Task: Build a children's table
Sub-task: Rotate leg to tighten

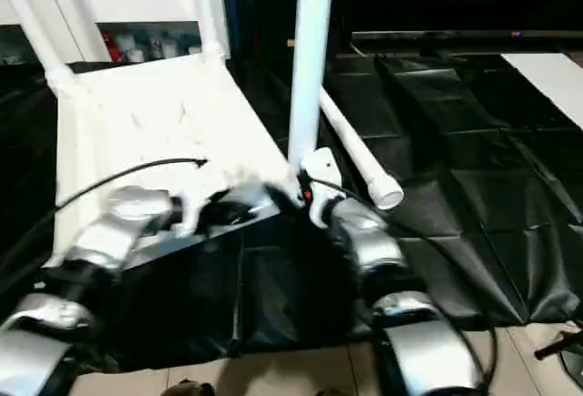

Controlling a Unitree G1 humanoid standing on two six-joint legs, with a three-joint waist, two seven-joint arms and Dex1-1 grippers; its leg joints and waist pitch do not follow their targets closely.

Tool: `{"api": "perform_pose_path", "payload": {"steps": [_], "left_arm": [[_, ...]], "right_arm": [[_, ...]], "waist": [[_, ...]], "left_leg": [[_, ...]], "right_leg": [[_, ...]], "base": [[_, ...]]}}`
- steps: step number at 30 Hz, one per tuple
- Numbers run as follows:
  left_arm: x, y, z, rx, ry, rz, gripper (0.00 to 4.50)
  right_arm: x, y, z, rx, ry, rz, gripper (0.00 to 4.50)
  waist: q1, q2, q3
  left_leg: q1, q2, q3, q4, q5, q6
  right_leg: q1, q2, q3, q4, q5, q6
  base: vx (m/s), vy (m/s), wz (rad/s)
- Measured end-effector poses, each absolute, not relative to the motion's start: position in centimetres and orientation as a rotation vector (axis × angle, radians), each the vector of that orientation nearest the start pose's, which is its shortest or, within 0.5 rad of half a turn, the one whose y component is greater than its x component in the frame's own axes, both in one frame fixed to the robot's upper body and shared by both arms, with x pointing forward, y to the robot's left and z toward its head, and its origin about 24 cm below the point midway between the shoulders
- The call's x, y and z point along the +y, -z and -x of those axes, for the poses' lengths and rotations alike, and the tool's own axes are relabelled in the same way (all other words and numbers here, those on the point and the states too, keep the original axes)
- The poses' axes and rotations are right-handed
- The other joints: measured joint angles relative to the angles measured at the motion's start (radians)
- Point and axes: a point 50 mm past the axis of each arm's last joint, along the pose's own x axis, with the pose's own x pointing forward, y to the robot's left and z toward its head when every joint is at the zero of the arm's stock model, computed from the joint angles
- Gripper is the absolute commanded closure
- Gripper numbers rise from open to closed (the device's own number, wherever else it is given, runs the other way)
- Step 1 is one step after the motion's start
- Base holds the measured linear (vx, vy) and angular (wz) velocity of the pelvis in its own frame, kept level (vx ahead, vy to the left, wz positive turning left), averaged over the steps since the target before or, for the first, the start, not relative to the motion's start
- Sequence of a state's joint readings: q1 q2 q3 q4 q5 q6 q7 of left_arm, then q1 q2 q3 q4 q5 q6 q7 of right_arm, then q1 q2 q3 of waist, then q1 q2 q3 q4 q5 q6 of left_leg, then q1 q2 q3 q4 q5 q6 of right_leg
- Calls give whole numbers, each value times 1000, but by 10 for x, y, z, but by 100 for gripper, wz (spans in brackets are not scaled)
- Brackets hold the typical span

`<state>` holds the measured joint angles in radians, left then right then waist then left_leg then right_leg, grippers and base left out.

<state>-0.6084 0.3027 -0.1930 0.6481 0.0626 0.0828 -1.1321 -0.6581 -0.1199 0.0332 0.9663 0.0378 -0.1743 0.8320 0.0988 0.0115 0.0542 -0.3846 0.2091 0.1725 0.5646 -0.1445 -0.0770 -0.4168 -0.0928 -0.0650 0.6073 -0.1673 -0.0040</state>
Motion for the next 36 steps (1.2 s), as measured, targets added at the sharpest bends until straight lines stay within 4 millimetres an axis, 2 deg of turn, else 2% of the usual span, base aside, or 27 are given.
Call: {"api": "perform_pose_path", "payload": {"steps": [5, 10, 12, 15, 17, 19, 23, 29, 31, 34, 36], "left_arm": [[146, -53, -317, 442, 1339, -341, 450], [156, -54, -311, 481, 1432, -365, 450], [158, -55, -310, 491, 1455, -371, 450], [158, -56, -308, 498, 1488, -377, 450], [159, -56, -307, 501, 1503, -373, 450], [159, -56, -306, 504, 1514, -367, 450], [159, -55, -304, 512, 1535, -363, 450], [159, -55, -304, 517, 1531, -354, 450], [157, -54, -306, 508, 1497, -352, 450], [153, -53, -310, 492, 1426, -354, 450], [147, -50, -316, 485, 1342, -347, 450]], "right_arm": [[-115, -34, -322, 228, -1224, 145, 43], [-114, -35, -311, 272, -1411, 142, 43], [-113, -36, -309, 281, -1456, 140, 74], [-114, -37, -307, 298, -1499, 140, 77], [-115, -38, -305, 305, -1522, 132, 115], [-115, -38, -305, 308, -1528, 129, 116], [-115, -39, -302, 325, -1553, 117, 155], [-116, -37, -300, 333, -1538, 98, 171], [-117, -36, -302, 328, -1483, 82, 172], [-119, -34, -308, 319, -1359, 58, 173], [-115, -30, -317, 301, -1186, 18, 174]], "waist": [[20, 0, 0], [37, 0, 0], [44, 0, 0], [49, 0, 0], [49, 0, 0], [50, 0, 0], [52, 0, 0], [53, 0, 0], [54, 0, 0], [46, -1, 0], [36, -1, 0]], "left_leg": [[-1, 0, 1, 1, 0, 0], [0, 0, 1, 1, 0, 0], [0, 0, 1, 1, 0, 0], [0, 0, 1, 1, 0, 0], [0, 0, 1, 1, 0, 0], [0, 0, 1, 1, 0, 0], [0, 0, 1, 1, 0, 0], [0, 0, 0, 1, 0, 0], [0, 0, 0, 1, 0, 0], [2, 0, 0, 1, 0, 0], [7, -1, 0, 1, 0, 0]], "right_leg": [[0, -1, 0, 0, 0, 0], [2, -1, 1, 0, 0, 0], [2, -1, 1, 1, 0, 0], [2, -2, 2, 1, 0, 0], [2, -2, 2, 1, 0, 0], [2, -2, 2, 1, 0, 0], [2, -2, 2, 1, -1, 1], [3, -2, 2, 2, -1, 1], [4, -2, 2, 2, 0, 1], [4, -2, 1, 3, -3, 5], [7, -2, 2, 2, -3, 5]], "base": [[0, 0, 0], [0, 0, 0], [0, 0, 0], [0, 0, 0], [0, 0, 0], [0, 0, 0], [0, 0, 0], [0, 0, 0], [0, 0, 0], [0, 0, 0], [0, 0, 0]]}}
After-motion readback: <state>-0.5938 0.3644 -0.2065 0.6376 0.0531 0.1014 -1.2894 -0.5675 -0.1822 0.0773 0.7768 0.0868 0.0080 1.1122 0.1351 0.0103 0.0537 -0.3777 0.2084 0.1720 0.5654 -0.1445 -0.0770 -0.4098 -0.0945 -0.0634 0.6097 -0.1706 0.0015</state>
